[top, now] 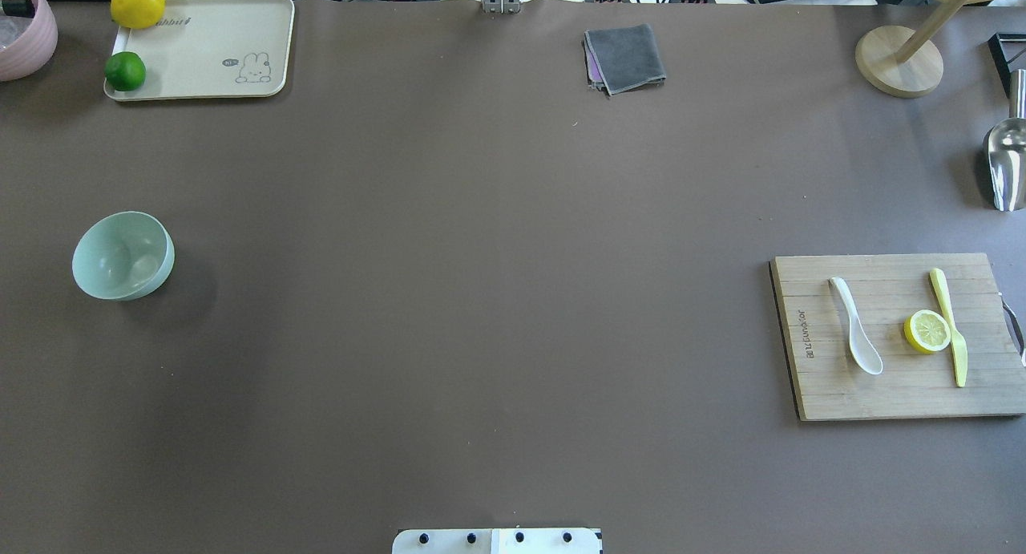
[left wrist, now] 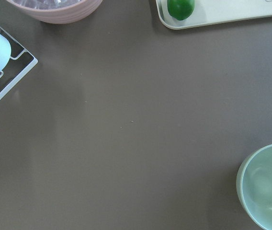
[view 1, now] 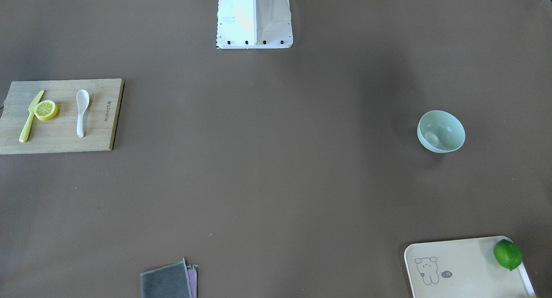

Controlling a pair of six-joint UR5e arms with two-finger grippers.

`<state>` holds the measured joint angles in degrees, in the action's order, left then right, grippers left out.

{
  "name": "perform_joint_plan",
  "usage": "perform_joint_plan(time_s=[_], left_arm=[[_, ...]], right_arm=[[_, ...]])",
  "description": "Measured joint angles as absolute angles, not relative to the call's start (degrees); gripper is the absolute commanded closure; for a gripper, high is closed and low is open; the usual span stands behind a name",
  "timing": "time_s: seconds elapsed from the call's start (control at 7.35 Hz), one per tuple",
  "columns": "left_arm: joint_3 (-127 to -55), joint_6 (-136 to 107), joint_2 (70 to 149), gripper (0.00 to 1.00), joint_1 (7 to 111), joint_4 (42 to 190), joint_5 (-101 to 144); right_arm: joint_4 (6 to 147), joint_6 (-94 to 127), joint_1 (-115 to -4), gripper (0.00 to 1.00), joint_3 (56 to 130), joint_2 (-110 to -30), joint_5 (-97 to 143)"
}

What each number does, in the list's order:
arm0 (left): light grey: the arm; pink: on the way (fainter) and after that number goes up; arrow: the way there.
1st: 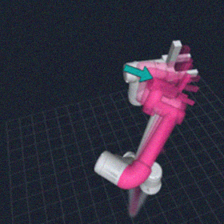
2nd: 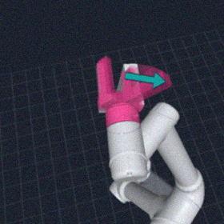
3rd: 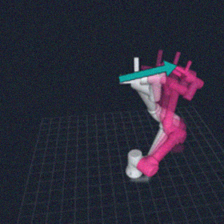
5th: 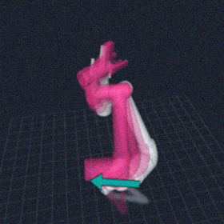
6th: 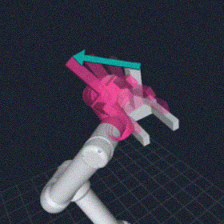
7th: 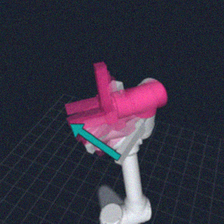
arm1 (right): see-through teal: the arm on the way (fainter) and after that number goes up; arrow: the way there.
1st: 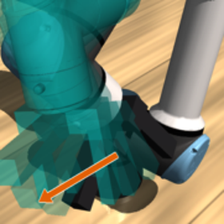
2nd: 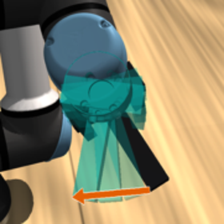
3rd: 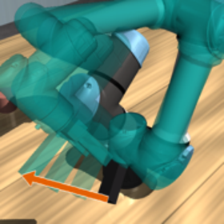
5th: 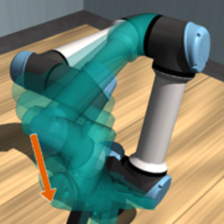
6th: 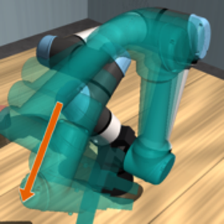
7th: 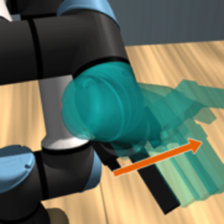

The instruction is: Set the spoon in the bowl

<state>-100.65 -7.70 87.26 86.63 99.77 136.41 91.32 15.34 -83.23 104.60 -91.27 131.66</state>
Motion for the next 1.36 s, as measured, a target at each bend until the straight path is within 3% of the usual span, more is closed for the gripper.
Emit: perform_joint_plan(time_s=[1.36], left_arm=[[-101.3, -8.1, 85.3, 0.02, 86.5, 100.7, 136.8]], right_arm=[[91.3, 15.7, -83.0, 0.00, 104.8, -91.6, 132.6]])
